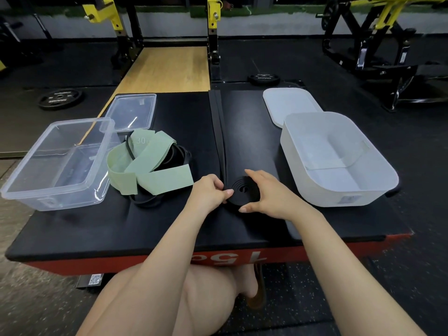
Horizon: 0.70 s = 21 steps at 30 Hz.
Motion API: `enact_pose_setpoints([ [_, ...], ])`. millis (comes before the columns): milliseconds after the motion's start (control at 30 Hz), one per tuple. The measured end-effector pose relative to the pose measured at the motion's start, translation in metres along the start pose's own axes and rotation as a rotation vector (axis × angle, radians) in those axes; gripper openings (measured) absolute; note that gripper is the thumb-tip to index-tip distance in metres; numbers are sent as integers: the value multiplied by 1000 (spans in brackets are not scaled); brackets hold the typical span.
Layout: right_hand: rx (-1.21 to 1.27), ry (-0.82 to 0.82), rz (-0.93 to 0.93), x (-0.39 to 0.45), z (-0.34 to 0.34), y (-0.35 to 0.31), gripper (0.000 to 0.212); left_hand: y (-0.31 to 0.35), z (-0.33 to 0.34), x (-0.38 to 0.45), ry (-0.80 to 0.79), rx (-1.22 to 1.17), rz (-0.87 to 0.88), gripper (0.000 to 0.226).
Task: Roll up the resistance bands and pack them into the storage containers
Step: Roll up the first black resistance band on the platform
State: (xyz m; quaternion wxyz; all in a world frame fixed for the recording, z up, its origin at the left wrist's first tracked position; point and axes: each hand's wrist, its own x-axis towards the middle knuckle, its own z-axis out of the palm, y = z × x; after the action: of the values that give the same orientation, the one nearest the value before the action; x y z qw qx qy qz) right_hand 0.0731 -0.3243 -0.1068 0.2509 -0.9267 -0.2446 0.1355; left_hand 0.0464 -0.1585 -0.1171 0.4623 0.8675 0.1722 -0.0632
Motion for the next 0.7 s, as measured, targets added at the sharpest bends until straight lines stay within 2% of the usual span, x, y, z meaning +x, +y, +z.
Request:
enact_pose_setpoints([
  [233,-184,279,153,-16,27,-19,97,4,5,-4,61,34,6,22],
  [367,-188,385,191,-12,37,-27,88,5,4,-6,65,3,5,49],
  [600,-96,299,130,-11,27,-19,87,2,2,-7,14,-157,-10,44],
  [700,-106,236,78,-8,18,-14,89,2,0,-6,20,-211,-28,31],
])
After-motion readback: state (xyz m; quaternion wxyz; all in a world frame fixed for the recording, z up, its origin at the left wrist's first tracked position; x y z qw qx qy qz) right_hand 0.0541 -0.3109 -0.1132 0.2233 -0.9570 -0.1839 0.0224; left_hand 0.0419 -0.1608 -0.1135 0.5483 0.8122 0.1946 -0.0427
